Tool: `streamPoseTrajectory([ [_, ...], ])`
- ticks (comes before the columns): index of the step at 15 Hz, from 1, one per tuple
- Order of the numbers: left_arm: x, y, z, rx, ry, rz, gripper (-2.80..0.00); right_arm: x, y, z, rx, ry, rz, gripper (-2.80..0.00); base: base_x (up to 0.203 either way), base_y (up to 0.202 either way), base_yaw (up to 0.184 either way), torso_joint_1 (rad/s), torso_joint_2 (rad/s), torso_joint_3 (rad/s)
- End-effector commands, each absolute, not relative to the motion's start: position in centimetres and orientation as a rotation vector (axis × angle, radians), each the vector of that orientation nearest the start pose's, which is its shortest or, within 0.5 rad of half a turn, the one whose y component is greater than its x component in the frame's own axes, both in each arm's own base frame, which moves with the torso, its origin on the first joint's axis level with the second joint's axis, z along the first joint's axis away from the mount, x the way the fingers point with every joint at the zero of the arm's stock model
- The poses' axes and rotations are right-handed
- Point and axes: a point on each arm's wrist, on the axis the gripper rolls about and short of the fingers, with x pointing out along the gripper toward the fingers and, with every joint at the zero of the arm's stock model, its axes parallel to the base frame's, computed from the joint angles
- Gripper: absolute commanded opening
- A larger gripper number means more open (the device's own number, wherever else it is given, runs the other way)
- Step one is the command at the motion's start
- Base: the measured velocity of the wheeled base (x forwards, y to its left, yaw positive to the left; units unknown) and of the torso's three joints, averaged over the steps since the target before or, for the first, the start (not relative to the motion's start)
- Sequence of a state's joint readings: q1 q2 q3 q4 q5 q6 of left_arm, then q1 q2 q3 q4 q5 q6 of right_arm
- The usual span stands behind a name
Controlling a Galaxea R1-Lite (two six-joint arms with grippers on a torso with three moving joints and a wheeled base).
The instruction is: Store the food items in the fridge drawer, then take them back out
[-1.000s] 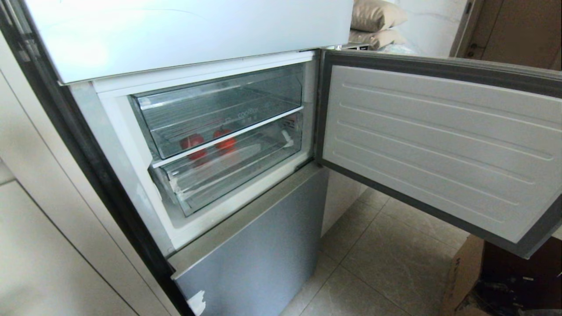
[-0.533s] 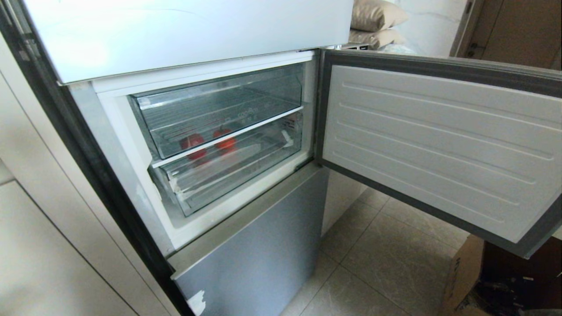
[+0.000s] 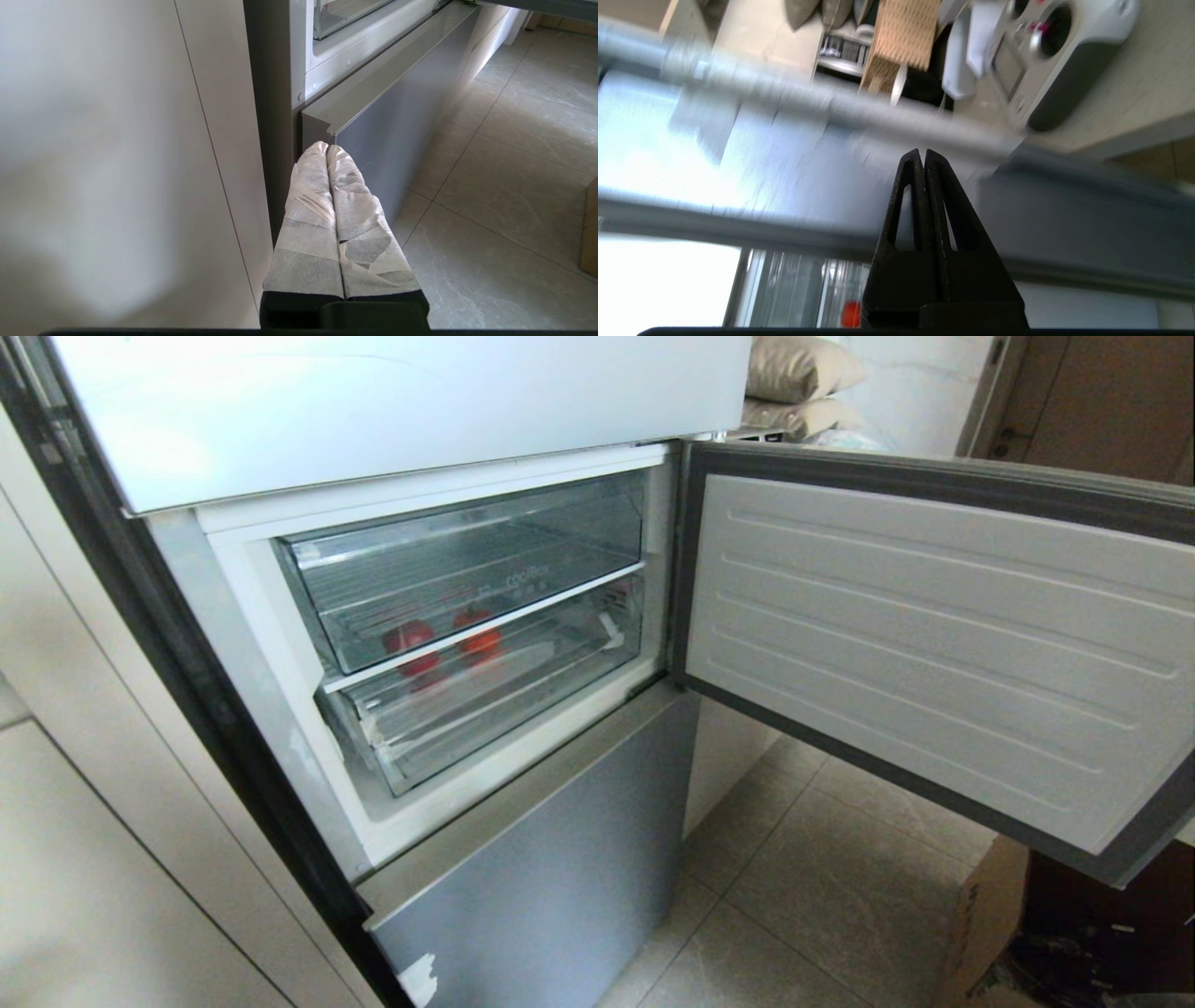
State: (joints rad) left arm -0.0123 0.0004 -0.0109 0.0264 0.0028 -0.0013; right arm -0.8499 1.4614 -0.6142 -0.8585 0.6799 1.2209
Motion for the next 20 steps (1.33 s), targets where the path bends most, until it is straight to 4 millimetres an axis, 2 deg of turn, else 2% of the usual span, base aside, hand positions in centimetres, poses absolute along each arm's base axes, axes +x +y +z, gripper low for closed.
streamPoseTrajectory([
  [1,-2.4,0.0,7.6,-0.001,0.014,-0.008,-2.80,15.6,-15.7,22.6,1.186,-0.136,-0.124,-2.80,0.000,0.000,0.000,0.000,0.00,0.000],
  [4,-2.4,0.0,7.6,-0.001,0.015,-0.009,-2.80,14.6,-16.6,22.9,1.158,-0.219,-0.218,-2.80,0.000,0.000,0.000,0.000,0.00,0.000],
  [9,-2.4,0.0,7.6,-0.001,0.015,-0.009,-2.80,13.4,-17.2,22.8,1.154,-0.254,-0.274,-2.80,0.000,0.000,0.000,0.000,0.00,0.000],
  [12,-2.4,0.0,7.6,-0.001,0.017,-0.009,-2.80,14.6,-19.0,22.0,1.183,-0.238,-0.300,-2.80,0.000,0.000,0.000,0.000,0.00,0.000],
  [14,-2.4,0.0,7.6,-0.001,0.015,-0.009,-2.80,16.1,-21.1,21.5,1.203,-0.221,-0.306,-2.80,0.000,0.000,0.000,0.000,0.00,0.000],
  [16,-2.4,0.0,7.6,-0.001,0.015,-0.009,-2.80,17.4,-22.3,21.6,1.207,-0.215,-0.287,-2.80,0.000,0.000,0.000,0.000,0.00,0.000],
  [18,-2.4,0.0,7.6,-0.001,0.017,-0.009,-2.80,18.7,-22.3,21.7,1.220,-0.196,-0.251,-2.80,0.000,0.000,0.000,0.000,0.00,0.000],
  [20,-2.4,0.0,7.6,-0.001,0.017,-0.009,-2.80,19.2,-21.7,21.7,1.243,-0.167,-0.205,-2.80,0.000,0.000,0.000,0.000,0.00,0.000],
])
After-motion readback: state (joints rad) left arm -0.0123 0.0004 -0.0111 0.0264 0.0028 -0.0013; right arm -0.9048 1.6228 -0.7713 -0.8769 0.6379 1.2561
